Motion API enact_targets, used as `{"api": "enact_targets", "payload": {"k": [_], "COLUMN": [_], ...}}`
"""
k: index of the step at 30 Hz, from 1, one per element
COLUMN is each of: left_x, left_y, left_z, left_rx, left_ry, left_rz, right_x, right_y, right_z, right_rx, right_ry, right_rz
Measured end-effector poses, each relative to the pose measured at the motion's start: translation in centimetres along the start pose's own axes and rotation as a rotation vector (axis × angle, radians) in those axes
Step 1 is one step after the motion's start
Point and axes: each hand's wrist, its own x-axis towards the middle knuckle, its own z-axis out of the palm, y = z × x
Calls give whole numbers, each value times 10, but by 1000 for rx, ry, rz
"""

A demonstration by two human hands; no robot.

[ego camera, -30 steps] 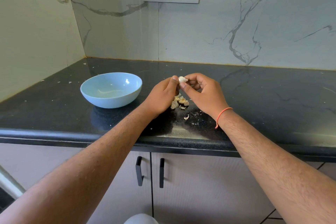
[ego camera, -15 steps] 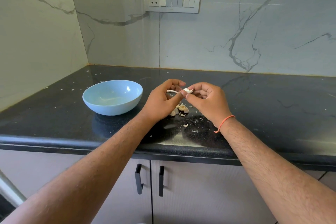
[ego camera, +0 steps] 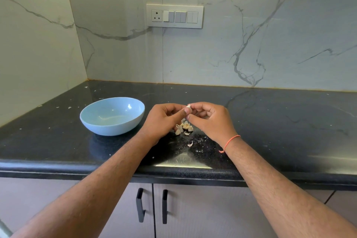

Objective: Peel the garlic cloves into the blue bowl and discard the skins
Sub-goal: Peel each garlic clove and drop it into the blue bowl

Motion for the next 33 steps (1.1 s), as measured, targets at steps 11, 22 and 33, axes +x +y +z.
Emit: {"api": "enact_targets", "payload": {"k": [11,22,33], "left_x": [-1,-4,-6], "left_y": [1,5,9], "left_z": [-2,0,1], "left_rx": [9,65,12], "left_ry": [30,85,94], "left_rz": [-18,26,-20], "right_x": [-1,-3,-4], "right_y": [2,-2,-4], "right_z": [3,5,6], "right_rx": [-78,-96,-174], "right_ry": [3,9,-33], "right_rz": [-56,-55,-37]}}
